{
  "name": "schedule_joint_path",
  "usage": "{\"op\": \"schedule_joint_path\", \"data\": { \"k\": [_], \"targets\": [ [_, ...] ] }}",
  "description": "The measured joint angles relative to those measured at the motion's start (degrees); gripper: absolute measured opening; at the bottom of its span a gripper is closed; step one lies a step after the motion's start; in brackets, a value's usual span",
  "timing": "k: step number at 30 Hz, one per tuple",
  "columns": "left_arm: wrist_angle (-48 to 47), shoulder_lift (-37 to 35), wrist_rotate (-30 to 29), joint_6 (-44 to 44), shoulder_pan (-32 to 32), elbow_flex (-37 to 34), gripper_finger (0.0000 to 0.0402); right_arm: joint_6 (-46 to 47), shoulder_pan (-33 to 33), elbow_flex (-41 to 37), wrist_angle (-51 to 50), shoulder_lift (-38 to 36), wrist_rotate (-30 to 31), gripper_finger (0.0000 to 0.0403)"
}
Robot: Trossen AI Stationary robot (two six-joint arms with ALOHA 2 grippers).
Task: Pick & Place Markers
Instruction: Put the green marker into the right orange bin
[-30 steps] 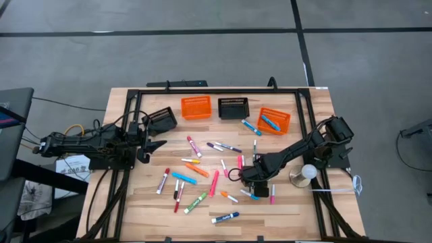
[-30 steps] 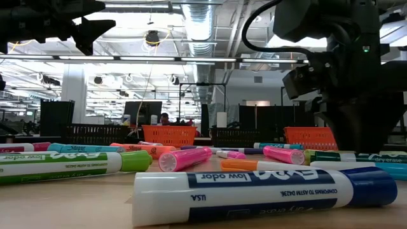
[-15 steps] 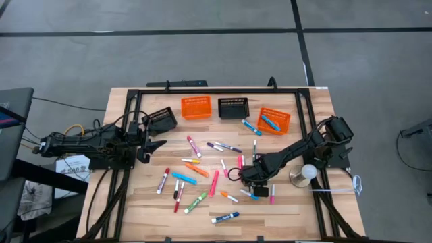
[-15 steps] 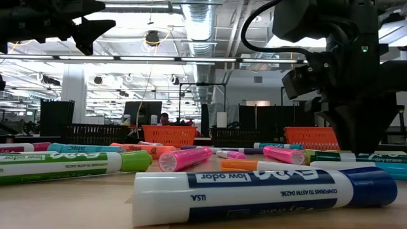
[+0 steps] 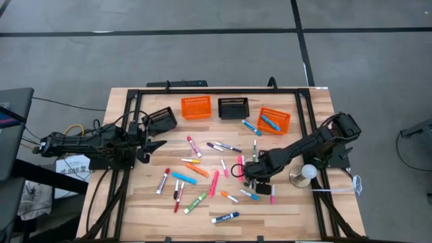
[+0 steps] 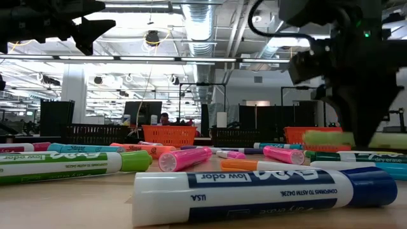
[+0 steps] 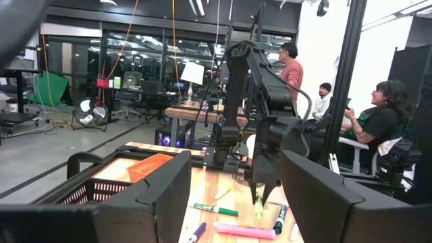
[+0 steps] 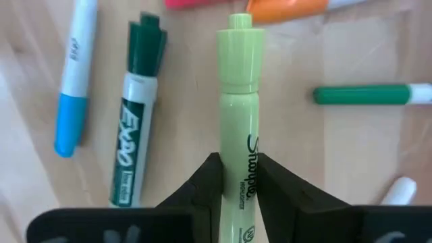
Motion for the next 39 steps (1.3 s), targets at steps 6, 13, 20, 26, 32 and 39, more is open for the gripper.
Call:
{"op": "schedule_joint_path", "data": {
  "k": [6,13,20,26,32,39],
  "targets": [
    [0.0,0.0,0.0,0.0,0.0,0.0,0.0222,-0.7,-1.8,0.0,0.0,-4.7,0.0,0.0064],
    [0.1,0.0,0.0,0.0,0.0,0.0,0.0222,-6.3,-6.2,0.2,3.3,-11.4,-6.8,0.0063],
    [0.4,0.0,0.0,0.0,0.0,0.0,0.0222,-9.7,-14.5,0.2,14.3,-17.1,-29.0,0.0063],
    [0.4,0.0,0.0,0.0,0.0,0.0,0.0222,-8.3,-21.4,0.3,24.8,-19.1,-48.7,0.0063],
    [0.8,0.0,0.0,0.0,0.0,0.0,0.0222,-6.2,-24.9,0.3,29.9,-19.2,-56.7,0.0063],
    [1.2,0.0,0.0,0.0,0.0,0.0,0.0222,-6.3,-26.1,0.3,26.3,-19.2,-50.7,0.0063]
  ]
}}
